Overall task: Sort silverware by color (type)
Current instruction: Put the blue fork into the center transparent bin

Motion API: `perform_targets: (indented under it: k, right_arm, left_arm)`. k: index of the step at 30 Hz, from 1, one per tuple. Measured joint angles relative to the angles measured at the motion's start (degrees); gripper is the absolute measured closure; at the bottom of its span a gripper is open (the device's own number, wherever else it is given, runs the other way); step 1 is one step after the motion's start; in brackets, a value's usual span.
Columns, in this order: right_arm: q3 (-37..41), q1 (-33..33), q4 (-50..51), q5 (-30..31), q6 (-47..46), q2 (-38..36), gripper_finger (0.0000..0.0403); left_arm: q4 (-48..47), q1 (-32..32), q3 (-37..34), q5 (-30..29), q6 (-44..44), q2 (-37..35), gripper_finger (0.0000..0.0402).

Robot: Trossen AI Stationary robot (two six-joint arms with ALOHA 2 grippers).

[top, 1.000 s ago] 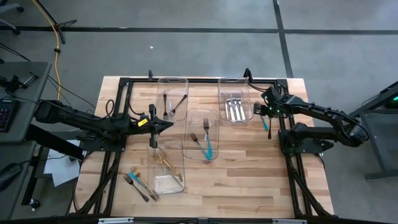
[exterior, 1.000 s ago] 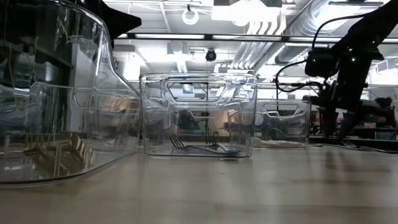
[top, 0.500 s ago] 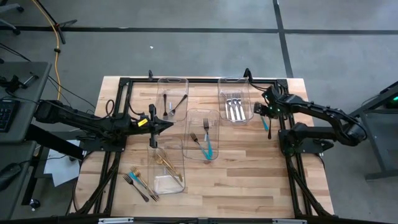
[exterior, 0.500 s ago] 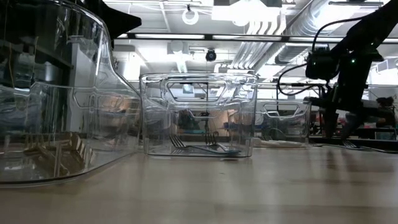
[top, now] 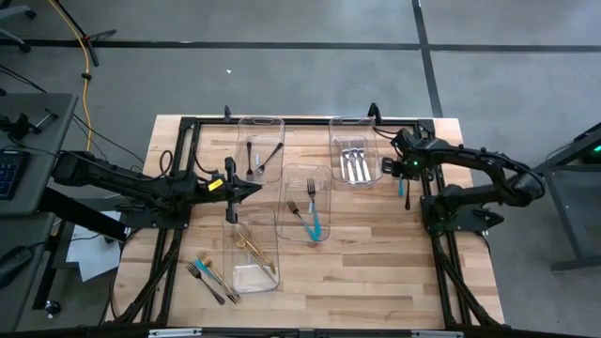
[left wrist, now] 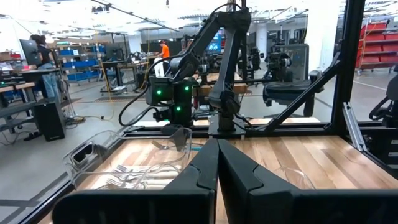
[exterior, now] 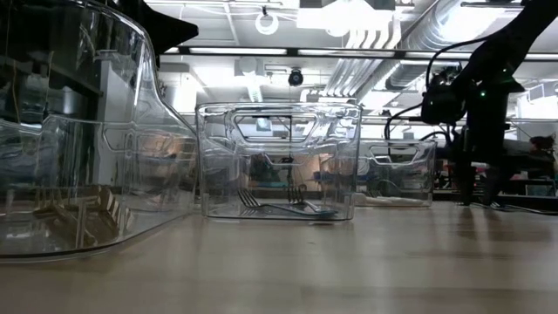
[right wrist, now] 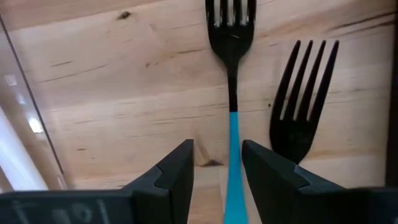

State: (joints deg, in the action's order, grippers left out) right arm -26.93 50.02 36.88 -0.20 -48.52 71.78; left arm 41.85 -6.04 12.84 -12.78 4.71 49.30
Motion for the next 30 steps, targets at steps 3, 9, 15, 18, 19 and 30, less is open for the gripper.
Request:
perform_targets:
  k: [3,9,15,18,19,30]
  right_arm:
    - [-0.65,0.0,0.57,0.35,0.9,0.08,0.0265]
    - [-0.87,-0.04,1.4,2.58,2.67,1.5,0.0302]
    - [-1.12,-0.5,1.73,5.2,6.03,2.75,0.039]
    - [-1.1,-0.68,1.66,5.52,7.0,2.68,0.0386]
    - [-1.08,-0.68,1.68,5.52,7.03,2.68,0.0384]
    - [-2.07,-1.3,2.07,5.9,9.06,2.52,0.0398]
  left_arm:
    - [0.01,0.02,0.0,0.0,0.0,0.0,0.0401]
    - [0.02,0.02,0.0,0.0,0.0,0.0,0.0401]
    - [0.02,0.02,0.0,0.03,-0.01,-0.01,0.0401]
    - [0.01,0.01,0.0,0.03,-0.01,0.0,0.0401]
    - [0.02,0.0,0.0,0.05,0.0,0.0,0.0401]
    - [0.01,0.02,0.0,0.07,-0.02,0.0,0.0401]
